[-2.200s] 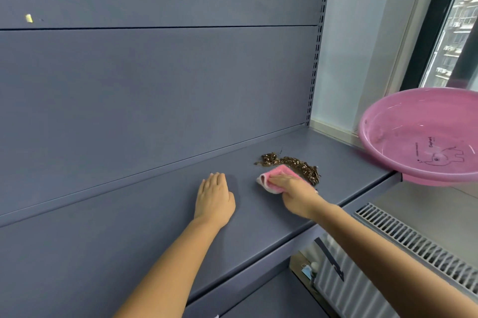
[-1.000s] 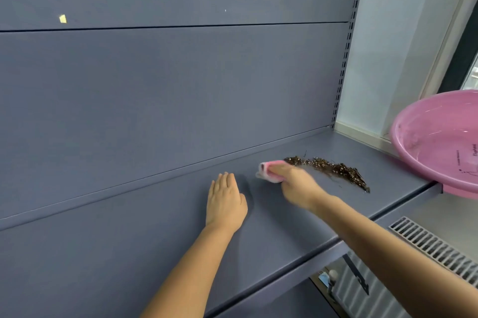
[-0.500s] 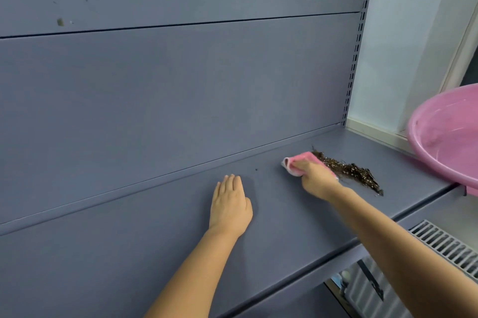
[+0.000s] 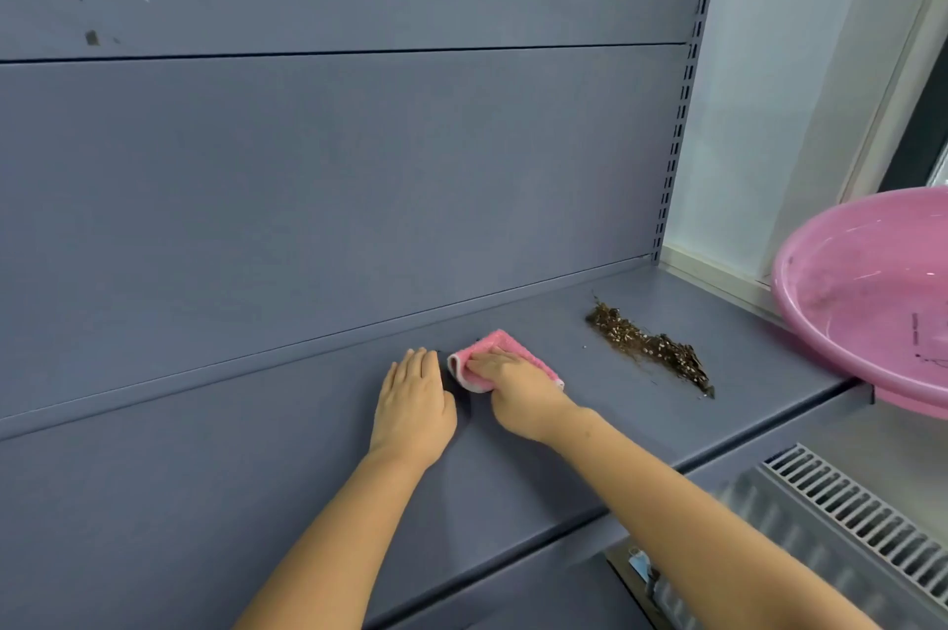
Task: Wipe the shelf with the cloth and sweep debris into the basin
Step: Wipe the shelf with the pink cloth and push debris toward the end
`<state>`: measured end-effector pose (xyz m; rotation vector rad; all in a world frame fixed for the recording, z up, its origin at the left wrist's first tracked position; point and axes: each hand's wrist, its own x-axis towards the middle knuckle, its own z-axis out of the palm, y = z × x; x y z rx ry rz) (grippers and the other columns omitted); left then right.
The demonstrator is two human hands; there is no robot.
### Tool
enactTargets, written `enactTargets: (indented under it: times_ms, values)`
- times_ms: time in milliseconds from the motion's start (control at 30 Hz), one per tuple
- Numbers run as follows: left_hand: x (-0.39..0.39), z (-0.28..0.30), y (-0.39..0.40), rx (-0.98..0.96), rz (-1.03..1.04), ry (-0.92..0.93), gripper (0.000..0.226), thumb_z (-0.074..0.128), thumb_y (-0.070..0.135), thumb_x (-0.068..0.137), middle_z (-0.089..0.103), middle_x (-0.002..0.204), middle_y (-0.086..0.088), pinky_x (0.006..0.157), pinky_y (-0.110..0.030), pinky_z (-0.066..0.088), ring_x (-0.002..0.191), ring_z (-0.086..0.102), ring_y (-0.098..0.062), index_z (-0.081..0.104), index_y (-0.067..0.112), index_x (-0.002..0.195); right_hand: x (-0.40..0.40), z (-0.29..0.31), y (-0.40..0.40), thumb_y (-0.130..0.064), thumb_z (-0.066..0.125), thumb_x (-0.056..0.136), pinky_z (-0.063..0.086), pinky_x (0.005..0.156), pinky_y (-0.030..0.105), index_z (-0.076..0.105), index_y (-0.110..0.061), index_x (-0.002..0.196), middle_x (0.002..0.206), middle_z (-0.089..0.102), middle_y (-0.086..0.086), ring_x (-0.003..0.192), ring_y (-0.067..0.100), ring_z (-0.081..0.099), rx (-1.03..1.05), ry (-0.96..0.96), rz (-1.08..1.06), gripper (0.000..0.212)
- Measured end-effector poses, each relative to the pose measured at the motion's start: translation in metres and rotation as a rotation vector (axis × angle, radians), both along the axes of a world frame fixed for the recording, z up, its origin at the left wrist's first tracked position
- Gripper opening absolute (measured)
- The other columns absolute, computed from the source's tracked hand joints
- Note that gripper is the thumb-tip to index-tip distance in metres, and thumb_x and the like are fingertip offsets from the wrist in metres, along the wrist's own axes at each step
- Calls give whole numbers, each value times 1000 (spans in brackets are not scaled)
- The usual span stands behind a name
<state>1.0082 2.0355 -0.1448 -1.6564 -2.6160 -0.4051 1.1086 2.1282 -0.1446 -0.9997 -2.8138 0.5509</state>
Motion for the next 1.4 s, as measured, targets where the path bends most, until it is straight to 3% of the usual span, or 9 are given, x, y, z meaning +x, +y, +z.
enactTargets:
  times_ms: [133,267,433,600,733,1033,1200,1300,1400]
  values:
    - [1,-1,-1,22,19,-2,52,28,9,97,16,159,-7,123,-29,5,150,9,-18,17,5,148,31,7,26,16,32,76,43,70,26,29,-28,63,76,38,-11,89,16,44,29,36,-115,47]
    - [2,0,-2,28,26,-17,53,27,9,98,16,159,-7,123,-29,4,150,9,-18,16,5,149,53,4,43,2,35,90,17,90,15,20,-48,75,109,27,-7,101,12,24,-27,135,-212,55]
    - [2,0,-2,28,15,-14,53,27,9,97,15,159,-7,123,-29,4,150,8,-18,16,5,149,55,2,47,2,34,91,26,69,5,29,-33,98,111,26,-5,100,11,23,-28,166,-233,36]
    - [-2,-3,0,76,0,-44,55,28,10,98,11,160,-7,122,-28,3,150,6,-18,12,4,150,32,19,16,19,25,65,42,79,33,49,-19,76,99,56,17,94,33,48,-45,291,-78,47]
    - [-6,-2,-2,169,39,-115,56,31,8,97,11,160,-10,123,-28,7,149,9,-20,12,2,149,-13,20,-13,13,31,82,42,101,34,58,-1,109,130,55,11,123,28,50,52,282,32,41]
    - [-46,10,-12,128,87,-103,55,33,7,97,19,157,-12,120,-28,15,147,18,-22,15,1,149,-71,-7,-8,11,28,62,39,60,25,50,-24,62,72,47,-7,74,26,47,-28,77,70,42]
    - [-27,12,11,104,73,-114,55,32,7,97,16,159,-11,121,-28,12,148,14,-21,14,2,149,-37,5,23,2,37,88,24,77,15,23,-46,71,106,27,-4,97,11,23,-37,122,-25,52]
    - [-8,9,32,95,23,-116,55,31,7,97,16,159,-9,122,-28,10,149,12,-20,14,2,149,-9,3,55,5,34,88,23,85,18,31,-35,90,104,28,-6,98,10,26,-45,72,-156,40]
    - [6,7,50,97,16,-134,53,31,7,97,20,157,-10,120,-29,12,148,16,-21,18,2,148,5,8,75,13,26,68,32,60,11,25,-25,60,72,32,-8,83,13,36,-137,52,-388,40]
